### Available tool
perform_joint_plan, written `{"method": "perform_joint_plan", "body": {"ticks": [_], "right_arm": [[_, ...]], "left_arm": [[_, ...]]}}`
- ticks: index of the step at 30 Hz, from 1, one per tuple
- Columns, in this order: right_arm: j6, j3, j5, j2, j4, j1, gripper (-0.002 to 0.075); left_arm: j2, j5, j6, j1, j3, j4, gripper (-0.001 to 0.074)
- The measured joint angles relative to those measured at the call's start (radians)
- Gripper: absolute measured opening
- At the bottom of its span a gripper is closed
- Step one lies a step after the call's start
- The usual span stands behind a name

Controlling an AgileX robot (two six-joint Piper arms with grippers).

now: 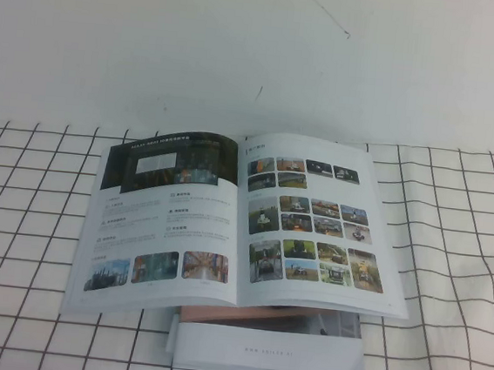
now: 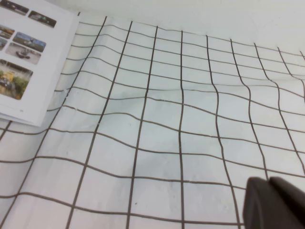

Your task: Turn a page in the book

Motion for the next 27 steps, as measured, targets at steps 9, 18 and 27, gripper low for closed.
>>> {"method": "perform_joint_plan", "body": {"ticks": [9,18,27], "right_arm": [[0.0,0.0,0.0,0.0,0.0,0.0,-0.0002],[0.0,0.0,0.0,0.0,0.0,0.0,-0.0002],[0.0,0.0,0.0,0.0,0.0,0.0,-0.0002]], "left_arm": [[0.0,0.0,0.0,0.0,0.0,0.0,-0.0002],[0.0,0.0,0.0,0.0,0.0,0.0,-0.0002],[0.0,0.0,0.0,0.0,0.0,0.015,-0.0002]]}}
